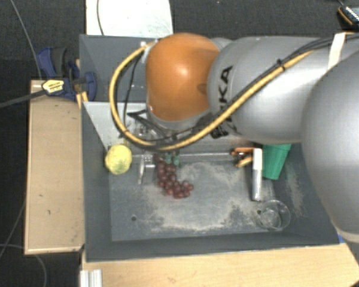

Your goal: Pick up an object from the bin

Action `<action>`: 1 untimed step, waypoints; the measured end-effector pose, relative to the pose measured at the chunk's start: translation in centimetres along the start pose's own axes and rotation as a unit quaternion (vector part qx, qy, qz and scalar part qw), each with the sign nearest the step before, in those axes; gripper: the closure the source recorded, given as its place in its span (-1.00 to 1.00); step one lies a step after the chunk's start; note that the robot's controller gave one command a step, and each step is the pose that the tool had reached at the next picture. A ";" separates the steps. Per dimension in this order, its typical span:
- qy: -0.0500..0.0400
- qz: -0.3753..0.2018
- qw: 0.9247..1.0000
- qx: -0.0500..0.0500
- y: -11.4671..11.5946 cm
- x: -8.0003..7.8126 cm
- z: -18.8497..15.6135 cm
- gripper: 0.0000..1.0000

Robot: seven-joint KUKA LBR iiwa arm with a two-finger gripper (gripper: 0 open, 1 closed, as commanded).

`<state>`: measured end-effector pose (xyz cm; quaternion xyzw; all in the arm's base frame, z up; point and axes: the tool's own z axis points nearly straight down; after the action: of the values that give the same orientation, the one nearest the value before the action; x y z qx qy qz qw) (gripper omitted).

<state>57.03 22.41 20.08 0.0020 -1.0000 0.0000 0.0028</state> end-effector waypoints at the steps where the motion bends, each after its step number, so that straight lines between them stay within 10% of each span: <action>1: -0.004 0.003 1.000 -0.001 -0.1 -0.2 -0.5 -1.00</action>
Offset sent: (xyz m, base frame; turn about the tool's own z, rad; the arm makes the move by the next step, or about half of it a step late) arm 0.0160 0.0274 -0.1308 -0.4920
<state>57.25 22.27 20.58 -0.0015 -1.0000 -0.0010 -0.0014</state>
